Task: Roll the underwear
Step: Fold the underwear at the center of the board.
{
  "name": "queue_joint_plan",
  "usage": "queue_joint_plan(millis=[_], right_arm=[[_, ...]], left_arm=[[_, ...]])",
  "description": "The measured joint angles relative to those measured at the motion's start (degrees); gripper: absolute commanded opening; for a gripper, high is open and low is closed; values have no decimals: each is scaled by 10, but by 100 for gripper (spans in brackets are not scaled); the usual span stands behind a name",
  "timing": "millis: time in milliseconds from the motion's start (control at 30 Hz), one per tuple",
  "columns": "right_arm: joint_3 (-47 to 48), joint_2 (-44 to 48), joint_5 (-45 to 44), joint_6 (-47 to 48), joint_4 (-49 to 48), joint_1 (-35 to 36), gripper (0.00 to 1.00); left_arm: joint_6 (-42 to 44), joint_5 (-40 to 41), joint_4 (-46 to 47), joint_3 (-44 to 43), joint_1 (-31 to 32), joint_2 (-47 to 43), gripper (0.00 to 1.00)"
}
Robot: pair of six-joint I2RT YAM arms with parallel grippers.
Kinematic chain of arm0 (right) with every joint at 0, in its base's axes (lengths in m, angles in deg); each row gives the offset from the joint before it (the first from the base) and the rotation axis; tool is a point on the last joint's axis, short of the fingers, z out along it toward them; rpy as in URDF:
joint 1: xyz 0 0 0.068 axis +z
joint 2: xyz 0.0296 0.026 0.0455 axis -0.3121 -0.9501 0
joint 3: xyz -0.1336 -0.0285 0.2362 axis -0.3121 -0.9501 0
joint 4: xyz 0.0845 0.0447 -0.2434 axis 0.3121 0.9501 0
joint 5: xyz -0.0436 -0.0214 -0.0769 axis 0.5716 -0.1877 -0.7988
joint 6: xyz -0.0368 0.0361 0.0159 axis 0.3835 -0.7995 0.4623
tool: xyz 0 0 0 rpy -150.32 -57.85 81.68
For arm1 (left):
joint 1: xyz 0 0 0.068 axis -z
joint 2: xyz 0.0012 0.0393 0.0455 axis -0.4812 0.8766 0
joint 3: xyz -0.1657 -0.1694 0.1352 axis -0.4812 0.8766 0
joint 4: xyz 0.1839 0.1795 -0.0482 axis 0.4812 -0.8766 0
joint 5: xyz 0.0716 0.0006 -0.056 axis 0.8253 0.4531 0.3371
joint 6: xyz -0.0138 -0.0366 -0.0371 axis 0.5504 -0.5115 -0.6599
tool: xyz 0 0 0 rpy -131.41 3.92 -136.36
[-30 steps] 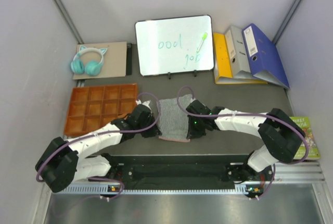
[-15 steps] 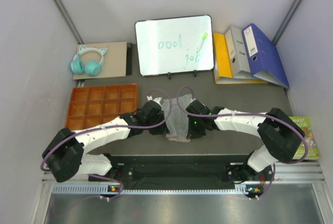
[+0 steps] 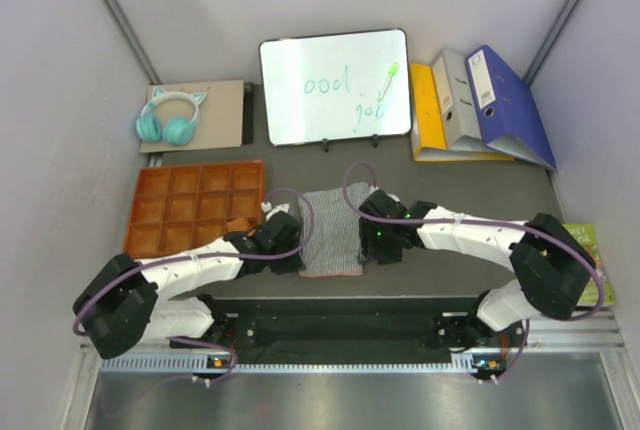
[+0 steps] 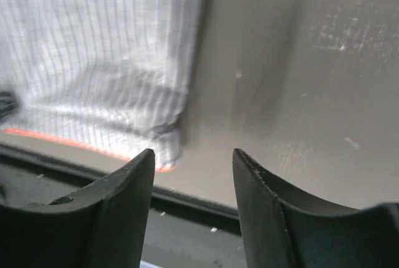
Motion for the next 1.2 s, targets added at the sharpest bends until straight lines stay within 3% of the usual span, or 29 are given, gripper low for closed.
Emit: queue_joint_plan(millis=[100,233,333,400,700,867,1000,1200], right_arm=[[23,23,-12,1,21,12,42],[49,41,-9,2,7,38,14],[51,35,13,-2,-30,51,2],[52,9,38,-7,-65,57,0],[53,-121,92,-22,-141,76,0],[64,-133,103,-24,-141,76,0],[65,-125,100,-22,-132,76,21],[68,-28,59,-15,-68,73,43]], left_arm=[[-15,0,17,16,-1,-16,0],[-29,2,26,32,-1,-34,0],[-35,3,29,38,-1,-42,0],[-39,4,30,42,-1,-46,0],[-42,7,33,46,-1,-56,0],[-40,11,32,46,-1,-71,0],[-37,12,32,46,-1,-73,0],[-33,12,32,45,-1,-73,0]])
